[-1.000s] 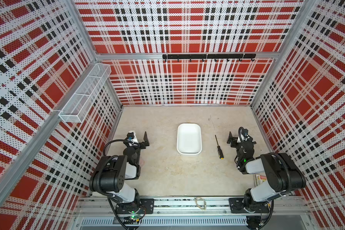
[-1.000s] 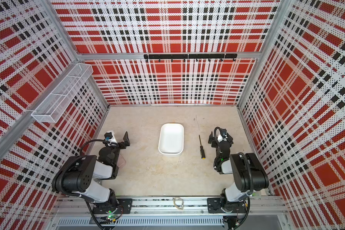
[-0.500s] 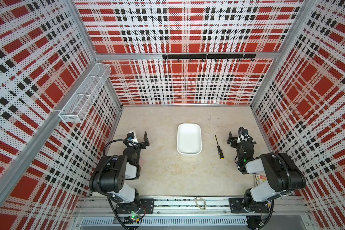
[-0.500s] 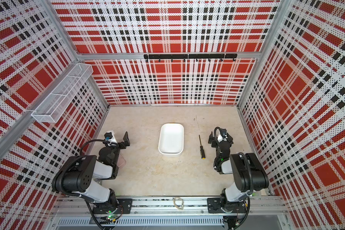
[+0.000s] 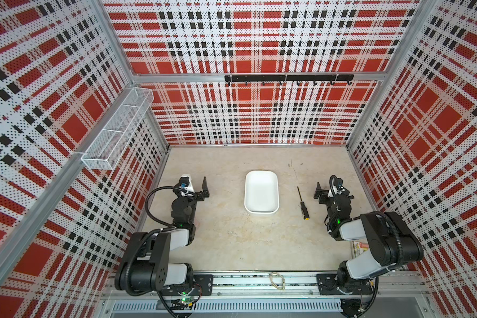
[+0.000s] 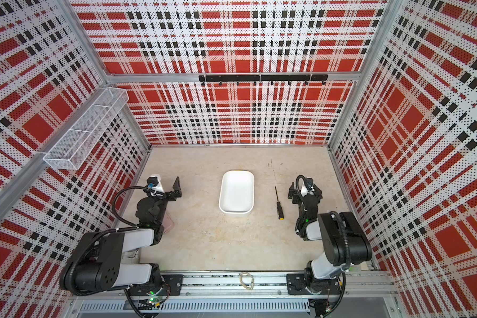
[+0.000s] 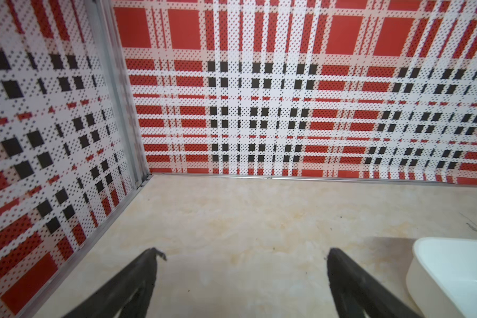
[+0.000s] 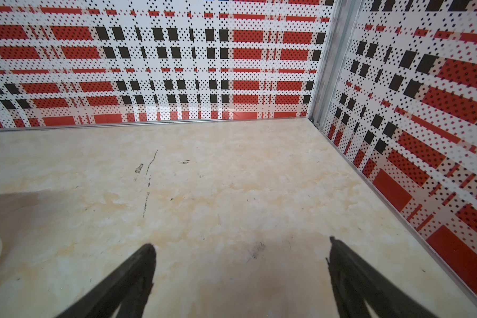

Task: Put the screwdriver in the bin
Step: 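Move the right gripper down over the black-yellow screwdriver handle while the left arm lifts, then close the right gripper on the screwdriver handle and lift it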

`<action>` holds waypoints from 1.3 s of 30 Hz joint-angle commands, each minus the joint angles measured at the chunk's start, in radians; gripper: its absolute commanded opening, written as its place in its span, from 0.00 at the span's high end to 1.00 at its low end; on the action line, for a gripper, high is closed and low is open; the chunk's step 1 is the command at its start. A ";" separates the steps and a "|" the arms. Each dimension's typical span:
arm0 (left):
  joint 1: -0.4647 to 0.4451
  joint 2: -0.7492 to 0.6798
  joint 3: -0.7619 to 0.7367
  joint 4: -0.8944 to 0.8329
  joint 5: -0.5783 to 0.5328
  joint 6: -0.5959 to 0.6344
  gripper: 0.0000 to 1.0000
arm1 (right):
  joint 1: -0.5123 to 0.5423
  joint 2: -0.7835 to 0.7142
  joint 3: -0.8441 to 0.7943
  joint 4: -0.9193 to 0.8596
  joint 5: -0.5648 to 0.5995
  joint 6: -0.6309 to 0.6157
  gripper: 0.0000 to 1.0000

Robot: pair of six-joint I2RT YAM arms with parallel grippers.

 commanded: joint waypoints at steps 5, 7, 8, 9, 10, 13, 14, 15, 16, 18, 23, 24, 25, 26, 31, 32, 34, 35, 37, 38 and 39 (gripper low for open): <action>-0.066 -0.040 0.087 -0.204 0.192 -0.105 0.02 | 0.002 -0.184 0.185 -0.495 -0.125 0.003 0.00; -0.092 -0.022 0.094 -0.215 0.217 -0.118 0.02 | 0.005 -0.197 0.254 -0.668 -0.157 0.071 0.00; -0.103 -0.010 0.099 -0.224 0.224 -0.129 0.02 | 0.006 -0.194 0.289 -0.750 -0.189 0.097 0.02; -0.109 0.000 0.106 -0.231 0.247 -0.132 0.02 | 0.008 -0.190 0.316 -0.813 -0.217 0.114 0.02; -0.114 0.009 0.120 -0.249 0.256 -0.146 0.02 | 0.010 -0.184 0.335 -0.866 -0.258 0.137 0.02; -0.119 0.047 0.150 -0.251 0.307 -0.193 0.02 | 0.026 -0.170 0.350 -0.955 -0.378 0.181 0.04; -0.121 0.058 0.158 -0.253 0.322 -0.204 0.02 | 0.032 -0.170 0.347 -0.967 -0.405 0.194 0.03; -0.120 0.071 0.166 -0.252 0.336 -0.215 0.02 | 0.040 -0.171 0.337 -0.971 -0.429 0.211 0.03; -0.120 0.085 0.177 -0.254 0.352 -0.227 0.02 | 0.047 -0.172 0.327 -0.976 -0.459 0.226 0.03; -0.122 0.109 0.192 -0.255 0.387 -0.254 0.02 | 0.056 -0.168 0.313 -1.002 -0.496 0.256 0.03; -0.140 0.170 0.216 -0.255 0.436 -0.336 0.02 | 0.110 -0.165 0.257 -1.002 -0.503 0.280 0.01; -0.148 0.179 0.215 -0.255 0.438 -0.340 0.02 | 0.119 -0.162 0.246 -1.003 -0.489 0.284 0.01; -0.156 0.185 0.214 -0.254 0.433 -0.339 0.02 | 0.123 -0.159 0.236 -1.006 -0.485 0.289 0.01; -0.164 0.190 0.214 -0.254 0.430 -0.337 0.02 | 0.126 -0.156 0.224 -1.003 -0.486 0.294 0.01; -0.175 0.202 0.216 -0.256 0.430 -0.341 0.02 | 0.148 -0.167 0.165 -0.977 -0.458 0.322 0.04; -0.176 0.204 0.217 -0.256 0.431 -0.342 0.02 | 0.151 -0.169 0.157 -0.973 -0.453 0.325 0.05; -0.177 0.206 0.221 -0.256 0.434 -0.343 0.02 | 0.160 -0.172 0.156 -0.980 -0.439 0.337 0.06; -0.177 0.208 0.223 -0.257 0.437 -0.343 0.02 | 0.167 -0.174 0.160 -0.987 -0.436 0.339 0.07; -0.177 0.210 0.229 -0.262 0.443 -0.347 0.02 | 0.183 -0.175 0.165 -0.997 -0.408 0.340 0.08; -0.176 0.212 0.230 -0.265 0.446 -0.349 0.02 | 0.190 -0.172 0.170 -1.005 -0.396 0.343 0.09; -0.177 0.215 0.233 -0.268 0.450 -0.351 0.02 | 0.196 -0.167 0.173 -1.013 -0.387 0.342 0.11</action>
